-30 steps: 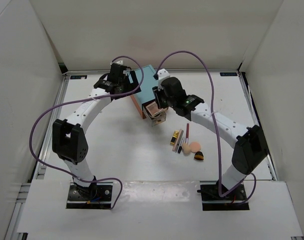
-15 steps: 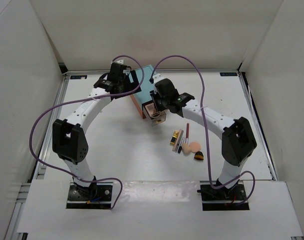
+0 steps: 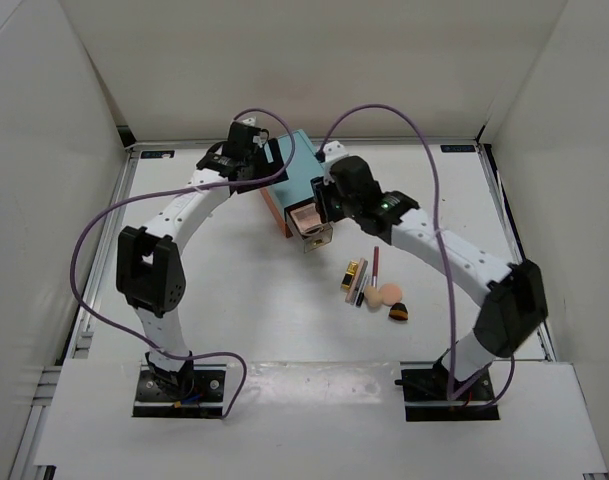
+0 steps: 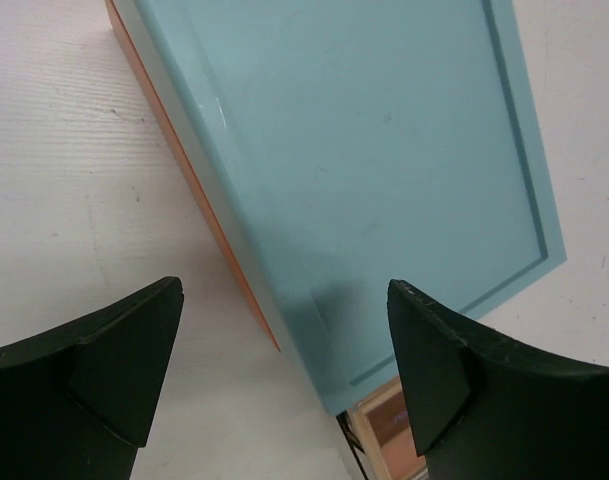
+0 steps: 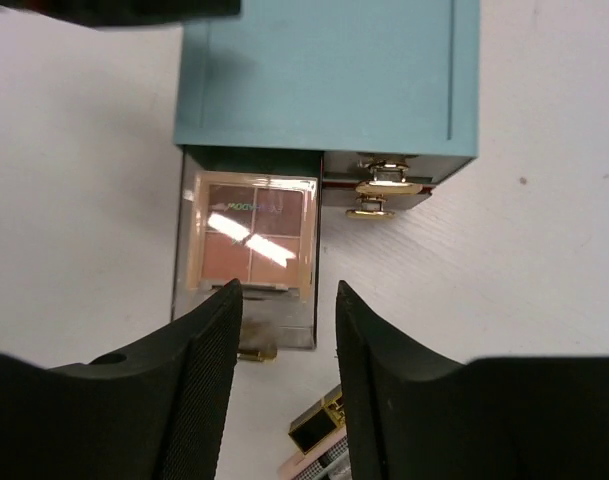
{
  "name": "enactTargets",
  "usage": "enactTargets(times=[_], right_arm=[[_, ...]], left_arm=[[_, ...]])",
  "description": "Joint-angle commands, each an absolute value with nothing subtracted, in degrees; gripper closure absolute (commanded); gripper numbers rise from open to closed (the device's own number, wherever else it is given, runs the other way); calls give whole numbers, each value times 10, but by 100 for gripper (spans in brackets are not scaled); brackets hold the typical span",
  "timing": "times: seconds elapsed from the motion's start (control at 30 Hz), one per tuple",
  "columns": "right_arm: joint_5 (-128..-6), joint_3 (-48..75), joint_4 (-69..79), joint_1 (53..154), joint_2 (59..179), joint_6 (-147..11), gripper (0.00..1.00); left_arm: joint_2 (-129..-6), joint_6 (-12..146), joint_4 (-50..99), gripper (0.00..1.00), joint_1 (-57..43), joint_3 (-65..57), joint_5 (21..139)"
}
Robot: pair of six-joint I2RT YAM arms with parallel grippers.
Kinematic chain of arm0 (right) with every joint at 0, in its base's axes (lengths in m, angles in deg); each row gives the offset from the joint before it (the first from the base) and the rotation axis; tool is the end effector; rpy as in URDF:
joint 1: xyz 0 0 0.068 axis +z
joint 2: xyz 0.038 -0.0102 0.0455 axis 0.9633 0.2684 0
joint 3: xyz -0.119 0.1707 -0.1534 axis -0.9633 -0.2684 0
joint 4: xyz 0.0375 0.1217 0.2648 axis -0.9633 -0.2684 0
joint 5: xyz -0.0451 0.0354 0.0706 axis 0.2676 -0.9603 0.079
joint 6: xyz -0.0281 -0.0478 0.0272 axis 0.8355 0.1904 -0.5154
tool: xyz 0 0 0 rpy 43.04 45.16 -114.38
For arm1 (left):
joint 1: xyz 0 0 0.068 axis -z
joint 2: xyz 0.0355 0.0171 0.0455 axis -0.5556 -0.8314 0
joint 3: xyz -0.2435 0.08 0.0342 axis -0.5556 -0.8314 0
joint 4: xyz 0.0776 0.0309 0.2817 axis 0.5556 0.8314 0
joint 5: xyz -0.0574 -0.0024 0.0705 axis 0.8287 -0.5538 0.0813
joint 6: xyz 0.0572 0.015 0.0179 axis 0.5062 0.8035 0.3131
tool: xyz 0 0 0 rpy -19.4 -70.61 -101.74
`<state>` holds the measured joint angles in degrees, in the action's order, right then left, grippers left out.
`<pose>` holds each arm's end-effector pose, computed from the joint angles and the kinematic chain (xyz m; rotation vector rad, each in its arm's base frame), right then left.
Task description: Organize the makeup
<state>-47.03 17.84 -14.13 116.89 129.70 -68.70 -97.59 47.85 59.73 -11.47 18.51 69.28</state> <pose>0.3128 0.2731 0.3010 -0.5174 2.0575 0.3029 0.4251 -0.1720 0.2766 -0.1928 2.3690 -0.4026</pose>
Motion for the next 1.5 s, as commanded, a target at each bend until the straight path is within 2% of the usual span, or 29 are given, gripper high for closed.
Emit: enactTargets(times=[0.0, 0.17, 0.27, 0.43, 0.63, 0.9, 1.23, 1.47], right_arm=[[-481, 135, -120, 1170, 1217, -696, 53], [-529, 51, -133, 1171, 1142, -701, 51], [-548, 2, -129, 1180, 1125, -704, 51], [-561, -18, -115, 1189, 1150, -706, 52], [-517, -20, -17, 1187, 1210, -722, 57], [-448, 54, 50, 1185, 1311, -710, 61], [-344, 45, 267, 1184, 1381, -766, 60], [-318, 95, 301, 1185, 1436, -787, 60]], left_arm=[[-990, 485, 594, 7, -116, 212, 705], [-1018, 482, 590, 20, -117, 217, 707], [-1027, 483, 594, 24, -117, 217, 706], [-1029, 485, 601, 28, -117, 206, 705], [-1029, 478, 602, 34, -116, 194, 706], [-1025, 477, 594, 35, -117, 186, 710], [-1029, 482, 592, 35, -117, 176, 713], [-1029, 485, 592, 36, -116, 173, 734]])
